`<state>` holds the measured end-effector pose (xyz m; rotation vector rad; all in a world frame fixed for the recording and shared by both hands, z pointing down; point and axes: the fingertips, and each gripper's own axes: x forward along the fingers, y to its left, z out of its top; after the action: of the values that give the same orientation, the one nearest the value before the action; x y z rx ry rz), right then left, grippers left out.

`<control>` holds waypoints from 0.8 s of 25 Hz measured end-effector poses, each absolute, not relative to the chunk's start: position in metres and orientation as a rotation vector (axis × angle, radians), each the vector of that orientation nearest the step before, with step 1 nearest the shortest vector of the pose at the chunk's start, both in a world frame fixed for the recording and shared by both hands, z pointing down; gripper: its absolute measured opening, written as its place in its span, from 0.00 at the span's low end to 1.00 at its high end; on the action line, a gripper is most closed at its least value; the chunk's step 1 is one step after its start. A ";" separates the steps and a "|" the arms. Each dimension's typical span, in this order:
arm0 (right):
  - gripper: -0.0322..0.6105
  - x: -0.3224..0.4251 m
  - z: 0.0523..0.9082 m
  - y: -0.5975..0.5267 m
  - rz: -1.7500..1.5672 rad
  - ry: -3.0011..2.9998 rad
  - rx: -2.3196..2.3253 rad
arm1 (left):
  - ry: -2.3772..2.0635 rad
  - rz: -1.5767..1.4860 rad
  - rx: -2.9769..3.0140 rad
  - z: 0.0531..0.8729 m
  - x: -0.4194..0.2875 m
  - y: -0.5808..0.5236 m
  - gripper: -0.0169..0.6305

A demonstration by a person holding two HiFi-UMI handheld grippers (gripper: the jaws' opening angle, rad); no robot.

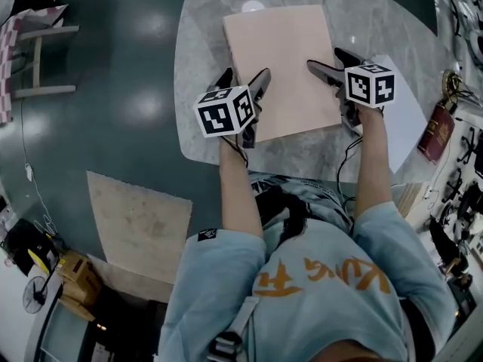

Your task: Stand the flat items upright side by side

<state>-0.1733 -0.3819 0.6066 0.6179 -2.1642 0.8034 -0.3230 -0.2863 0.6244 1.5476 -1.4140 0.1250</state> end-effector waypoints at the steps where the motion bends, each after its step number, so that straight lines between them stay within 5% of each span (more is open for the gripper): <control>1: 0.72 -0.174 0.611 -0.381 0.823 -2.153 0.604 | -1.408 0.130 1.542 0.626 -0.323 -0.287 0.67; 20: 0.73 -0.177 0.635 -0.379 0.973 -2.114 0.545 | -1.361 0.147 1.553 0.635 -0.316 -0.296 0.66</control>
<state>-0.1773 -0.3790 0.6346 0.5446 -2.1144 0.9728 -0.3164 -0.2964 0.6347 1.5530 -1.3606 0.1466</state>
